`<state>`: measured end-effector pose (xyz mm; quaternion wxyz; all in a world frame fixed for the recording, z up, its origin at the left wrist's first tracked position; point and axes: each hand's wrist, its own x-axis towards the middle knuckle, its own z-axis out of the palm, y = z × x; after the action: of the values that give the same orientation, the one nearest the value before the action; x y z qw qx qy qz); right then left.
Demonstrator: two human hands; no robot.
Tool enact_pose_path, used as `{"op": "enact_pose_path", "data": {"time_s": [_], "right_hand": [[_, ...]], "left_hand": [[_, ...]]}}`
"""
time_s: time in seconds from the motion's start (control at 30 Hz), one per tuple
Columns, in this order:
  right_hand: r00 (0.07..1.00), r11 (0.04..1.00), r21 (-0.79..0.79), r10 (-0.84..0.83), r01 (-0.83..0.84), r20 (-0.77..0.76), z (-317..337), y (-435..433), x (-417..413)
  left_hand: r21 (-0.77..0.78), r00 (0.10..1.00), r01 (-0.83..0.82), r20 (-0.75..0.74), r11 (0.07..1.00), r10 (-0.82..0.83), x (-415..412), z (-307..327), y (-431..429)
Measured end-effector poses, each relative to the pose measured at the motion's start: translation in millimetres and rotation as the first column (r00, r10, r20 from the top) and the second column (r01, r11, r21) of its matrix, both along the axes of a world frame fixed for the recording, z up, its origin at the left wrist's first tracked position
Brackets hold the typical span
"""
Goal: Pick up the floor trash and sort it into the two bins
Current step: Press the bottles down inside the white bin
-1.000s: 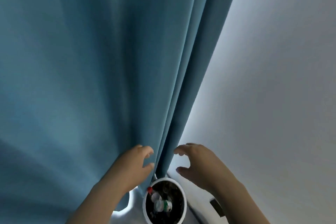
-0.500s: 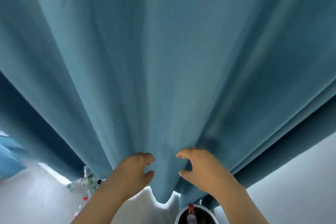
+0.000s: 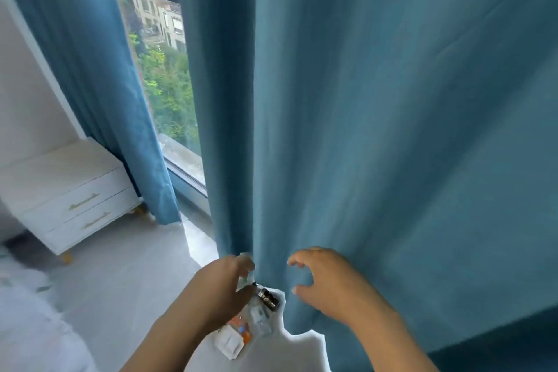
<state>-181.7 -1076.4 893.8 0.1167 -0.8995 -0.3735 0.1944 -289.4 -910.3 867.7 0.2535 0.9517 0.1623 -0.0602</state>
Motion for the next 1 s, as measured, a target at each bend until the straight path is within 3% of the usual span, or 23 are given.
{"op": "enact_pose_path", "data": {"time_s": [0.37,1.0], "right_hand": [[0.986,0.987,-0.022,0.158,-0.160,-0.055,-9,130,-22],[0.936,0.939,0.016,0.344,-0.344,-0.071,-29,277,78]], "left_hand": [[-0.057,0.975,-0.224,0.000,0.973,0.224,-57,-14,108],[-0.063,0.912,-0.409,-0.023,0.910,0.409,9,-23,224]]}}
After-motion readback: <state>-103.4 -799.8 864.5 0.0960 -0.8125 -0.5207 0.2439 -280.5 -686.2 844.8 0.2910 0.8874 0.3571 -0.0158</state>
